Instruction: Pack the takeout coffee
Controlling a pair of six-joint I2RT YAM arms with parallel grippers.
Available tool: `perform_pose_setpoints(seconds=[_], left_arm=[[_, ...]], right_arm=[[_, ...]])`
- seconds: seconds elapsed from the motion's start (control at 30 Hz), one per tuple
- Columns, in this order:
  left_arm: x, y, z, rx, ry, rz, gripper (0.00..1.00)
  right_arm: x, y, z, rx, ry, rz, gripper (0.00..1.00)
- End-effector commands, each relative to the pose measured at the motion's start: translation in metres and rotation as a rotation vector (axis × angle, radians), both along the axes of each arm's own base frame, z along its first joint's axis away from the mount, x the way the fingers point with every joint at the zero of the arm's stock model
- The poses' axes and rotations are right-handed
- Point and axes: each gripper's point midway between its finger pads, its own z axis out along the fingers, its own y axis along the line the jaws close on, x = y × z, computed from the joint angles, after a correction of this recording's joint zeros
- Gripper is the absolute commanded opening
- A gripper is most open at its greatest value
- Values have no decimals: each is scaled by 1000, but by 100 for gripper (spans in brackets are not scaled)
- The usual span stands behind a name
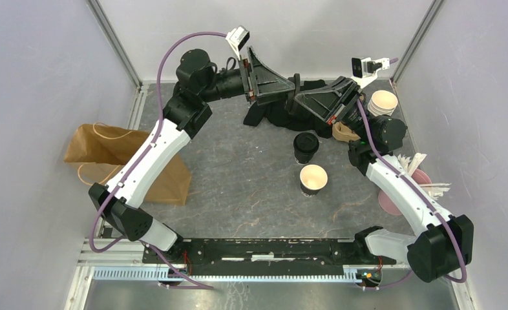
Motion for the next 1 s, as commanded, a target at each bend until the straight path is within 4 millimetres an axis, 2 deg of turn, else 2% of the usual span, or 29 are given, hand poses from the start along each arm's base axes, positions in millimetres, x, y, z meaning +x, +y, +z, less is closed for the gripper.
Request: perform_pose_setpoints(seconds=[0.0,0.3,0.5,0.53,0.6,0.67,0.7,0.73,0.8,0.87,0.97], left_arm=[[-11,-3,9,3,-51,-33,91],[-12,-7,5,6,-41,-15,79],[-10,-6,3,8,-40,20,72],[-8,-5,3,13,-45,32,71],[-5,-2,-1,44,-55,66,70],[2,2,-9,100,-70,121,69],[6,4,-13,129,-79,145,69],[9,6,-20,162,-82,171,69],[15,12,-32,220,-88,217,69],[21,17,-47,279,-90,256,69],[26,21,-66,344,-92,292,68]], right_arm=[[-6,-2,11,19,-45,-4,5],[-8,-2,7,7,-39,-10,6],[-9,-1,1,-14,-26,-10,11],[-8,-1,0,-22,-26,-16,15],[-7,1,-4,-56,-28,-27,30],[6,5,-18,-165,3,-87,39],[18,6,-33,-256,34,-143,43],[26,2,-39,-330,45,-217,49],[47,-14,-68,-536,98,-389,59],[56,-38,-98,-736,153,-516,69],[52,-67,-110,-903,136,-631,79]])
